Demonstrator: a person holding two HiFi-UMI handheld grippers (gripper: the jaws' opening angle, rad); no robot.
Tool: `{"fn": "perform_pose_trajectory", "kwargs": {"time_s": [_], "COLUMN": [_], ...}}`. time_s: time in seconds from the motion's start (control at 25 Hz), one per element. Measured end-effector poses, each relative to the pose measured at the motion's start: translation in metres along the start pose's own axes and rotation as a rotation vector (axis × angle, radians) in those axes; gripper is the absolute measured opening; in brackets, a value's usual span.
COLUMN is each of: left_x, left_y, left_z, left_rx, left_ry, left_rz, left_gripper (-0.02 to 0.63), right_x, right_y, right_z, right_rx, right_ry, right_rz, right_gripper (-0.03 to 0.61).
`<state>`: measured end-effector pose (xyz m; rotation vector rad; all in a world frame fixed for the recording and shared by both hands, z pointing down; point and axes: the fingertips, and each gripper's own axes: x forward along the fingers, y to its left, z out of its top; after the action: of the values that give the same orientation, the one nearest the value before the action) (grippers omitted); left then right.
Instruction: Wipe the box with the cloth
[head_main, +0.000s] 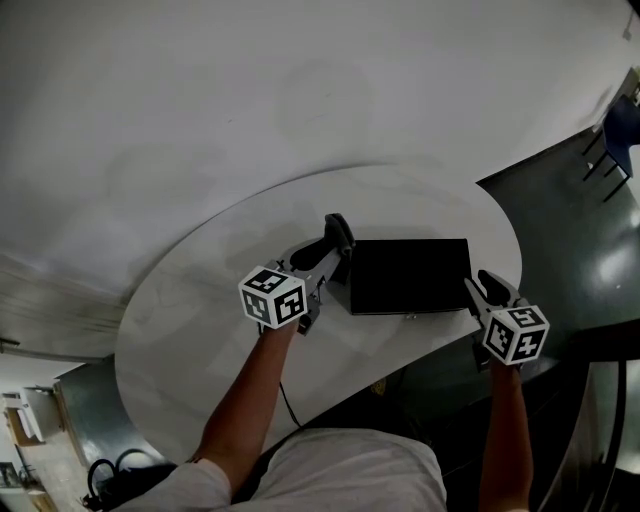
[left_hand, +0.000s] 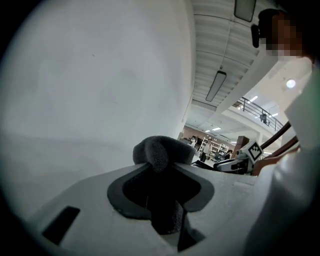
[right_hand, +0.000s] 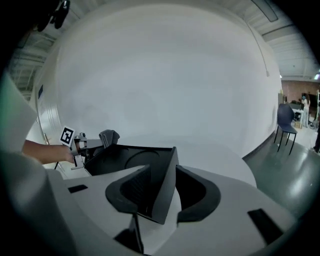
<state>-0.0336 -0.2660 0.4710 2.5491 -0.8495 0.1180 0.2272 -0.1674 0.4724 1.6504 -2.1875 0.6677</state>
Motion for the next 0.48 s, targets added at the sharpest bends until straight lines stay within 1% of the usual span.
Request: {"fn": "perform_pose_trajectory", "kwargs": {"time_s": [0.08, 0.16, 0.28, 0.48], "left_x": [0.001, 0.001, 0.0, -0.005], "left_y": [0.002, 0.002, -0.002, -0.008], "left_z": [-0.006, -0.011, -0.017, -0.026], "left_rx": [-0.038, -0.055, -0.044, -0.018], "left_ry": [0.012, 0.025, 0.048, 0.085], "left_rz": [-0.016, -0.028, -0.038, -0.052], "left_gripper": [0.107, 0.107, 0.107, 0.107], "right_x": [0.005, 0.008, 0.009, 0.01], "right_y": [-0.001, -0.001, -0.001, 0.002], "right_z": [-0.006, -0.01, -0.011, -0.012], "right_rx": [0.036, 0.047, 0.049, 0.064], "right_ry": [0.025, 0.036, 0.037, 0.031], "right_rz": [0.012, 0.011, 0.005, 0.02], "right_gripper": [0.12, 0.12, 0.118, 0.118]}}
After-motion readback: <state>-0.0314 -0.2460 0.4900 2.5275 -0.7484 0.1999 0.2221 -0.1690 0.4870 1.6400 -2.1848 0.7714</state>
